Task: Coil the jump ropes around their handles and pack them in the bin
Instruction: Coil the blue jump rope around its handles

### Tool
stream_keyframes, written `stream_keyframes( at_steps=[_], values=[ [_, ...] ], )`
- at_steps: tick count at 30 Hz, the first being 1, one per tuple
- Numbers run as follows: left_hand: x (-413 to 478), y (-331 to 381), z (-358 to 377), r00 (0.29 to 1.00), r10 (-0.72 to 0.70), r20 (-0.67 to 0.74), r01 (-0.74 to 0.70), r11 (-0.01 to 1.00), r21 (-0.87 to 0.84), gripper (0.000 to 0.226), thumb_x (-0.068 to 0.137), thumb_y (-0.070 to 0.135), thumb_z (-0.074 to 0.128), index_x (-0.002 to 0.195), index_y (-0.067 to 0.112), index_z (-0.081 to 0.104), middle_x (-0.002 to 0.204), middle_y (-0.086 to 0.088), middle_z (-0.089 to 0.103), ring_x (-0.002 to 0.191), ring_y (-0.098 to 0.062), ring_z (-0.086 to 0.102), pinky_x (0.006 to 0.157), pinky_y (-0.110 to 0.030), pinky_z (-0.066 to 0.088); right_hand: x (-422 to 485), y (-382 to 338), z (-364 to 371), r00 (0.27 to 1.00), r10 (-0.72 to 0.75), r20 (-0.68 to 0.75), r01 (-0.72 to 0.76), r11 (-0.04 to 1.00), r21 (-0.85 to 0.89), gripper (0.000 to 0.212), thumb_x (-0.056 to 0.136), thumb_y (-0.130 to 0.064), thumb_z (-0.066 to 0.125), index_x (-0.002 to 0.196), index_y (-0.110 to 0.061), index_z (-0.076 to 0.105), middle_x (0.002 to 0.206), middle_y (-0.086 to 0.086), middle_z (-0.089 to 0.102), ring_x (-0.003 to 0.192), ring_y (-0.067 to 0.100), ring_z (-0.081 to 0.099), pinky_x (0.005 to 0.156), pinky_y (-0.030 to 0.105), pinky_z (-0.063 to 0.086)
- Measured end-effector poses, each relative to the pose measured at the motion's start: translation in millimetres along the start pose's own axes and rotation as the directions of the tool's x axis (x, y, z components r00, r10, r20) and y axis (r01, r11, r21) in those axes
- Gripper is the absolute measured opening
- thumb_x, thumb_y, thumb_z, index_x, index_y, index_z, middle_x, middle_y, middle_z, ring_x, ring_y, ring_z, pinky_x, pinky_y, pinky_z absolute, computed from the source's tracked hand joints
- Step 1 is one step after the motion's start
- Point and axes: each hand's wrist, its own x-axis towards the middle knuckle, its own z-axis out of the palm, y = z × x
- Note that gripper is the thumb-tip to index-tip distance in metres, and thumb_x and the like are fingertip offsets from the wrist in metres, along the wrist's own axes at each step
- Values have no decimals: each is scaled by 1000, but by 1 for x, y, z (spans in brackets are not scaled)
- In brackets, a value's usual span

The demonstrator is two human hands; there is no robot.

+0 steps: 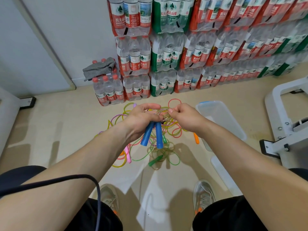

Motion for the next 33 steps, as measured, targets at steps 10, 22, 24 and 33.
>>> stream_keyframes(
  at_steps=[10,22,24,33],
  values=[
    [-2,-1,1,993,-47,111,61,989,-134,38,88,-17,57,116,8,64,88,-17,69,77,-27,67,75,-33,59,6,12,2,994,84,76,-102,954,281,22,104,-26,53,84,-19,59,89,6,59,85,20,52,77,34,43],
    [-3,7,-6,992,-2,125,32,971,-238,41,91,-18,52,119,9,63,88,-15,72,80,-24,71,69,-30,59,1,9,16,929,-292,-227,335,924,186,34,86,-1,55,98,-29,70,93,-13,71,71,33,64,69,45,56],
    [-2,6,-7,993,4,121,24,972,-233,41,90,-18,52,120,8,63,90,-16,71,82,-25,69,74,-31,60,3,11,17,943,-265,-201,310,919,244,27,87,-6,63,97,-30,70,93,-10,72,65,32,63,70,52,57],
    [-5,6,-3,989,31,142,-16,994,-104,32,92,-18,47,103,7,63,84,-15,70,66,-18,68,58,-29,56,3,11,8,919,-293,-264,317,947,53,12,90,-13,68,92,-23,73,90,-10,73,63,17,70,68,46,60]
  ],
)
